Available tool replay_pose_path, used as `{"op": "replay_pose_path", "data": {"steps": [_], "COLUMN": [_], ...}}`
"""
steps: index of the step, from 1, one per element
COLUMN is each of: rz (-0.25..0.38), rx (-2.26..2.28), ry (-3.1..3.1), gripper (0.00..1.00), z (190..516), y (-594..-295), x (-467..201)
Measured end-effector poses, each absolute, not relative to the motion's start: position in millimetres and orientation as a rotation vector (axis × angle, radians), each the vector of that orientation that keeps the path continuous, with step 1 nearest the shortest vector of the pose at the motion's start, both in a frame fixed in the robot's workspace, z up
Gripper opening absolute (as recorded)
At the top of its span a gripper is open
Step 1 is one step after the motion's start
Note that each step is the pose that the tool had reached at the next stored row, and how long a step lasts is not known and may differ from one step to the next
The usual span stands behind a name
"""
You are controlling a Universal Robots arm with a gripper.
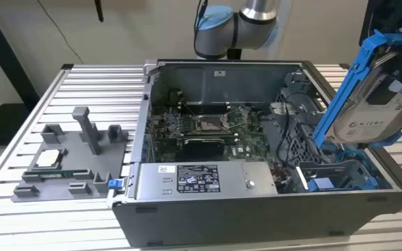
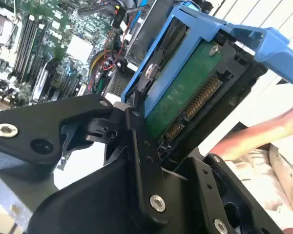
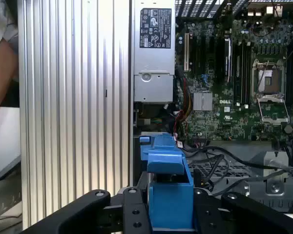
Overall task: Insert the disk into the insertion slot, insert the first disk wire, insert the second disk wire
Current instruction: 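Insert the disk into the insertion slot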
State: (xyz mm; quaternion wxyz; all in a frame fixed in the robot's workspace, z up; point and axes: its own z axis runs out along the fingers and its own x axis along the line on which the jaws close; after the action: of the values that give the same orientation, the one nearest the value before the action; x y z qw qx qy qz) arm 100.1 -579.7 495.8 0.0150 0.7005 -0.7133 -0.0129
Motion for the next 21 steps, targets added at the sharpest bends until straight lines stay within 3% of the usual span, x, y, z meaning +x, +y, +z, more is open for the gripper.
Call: {"op": "replay_pose_path", "data": {"steps": [21], "rz": [-0.043], "rx": [2.178], "ry": [-2.218], "gripper": [0.00], "z": [485], "y": [-580], "x": [101]}}
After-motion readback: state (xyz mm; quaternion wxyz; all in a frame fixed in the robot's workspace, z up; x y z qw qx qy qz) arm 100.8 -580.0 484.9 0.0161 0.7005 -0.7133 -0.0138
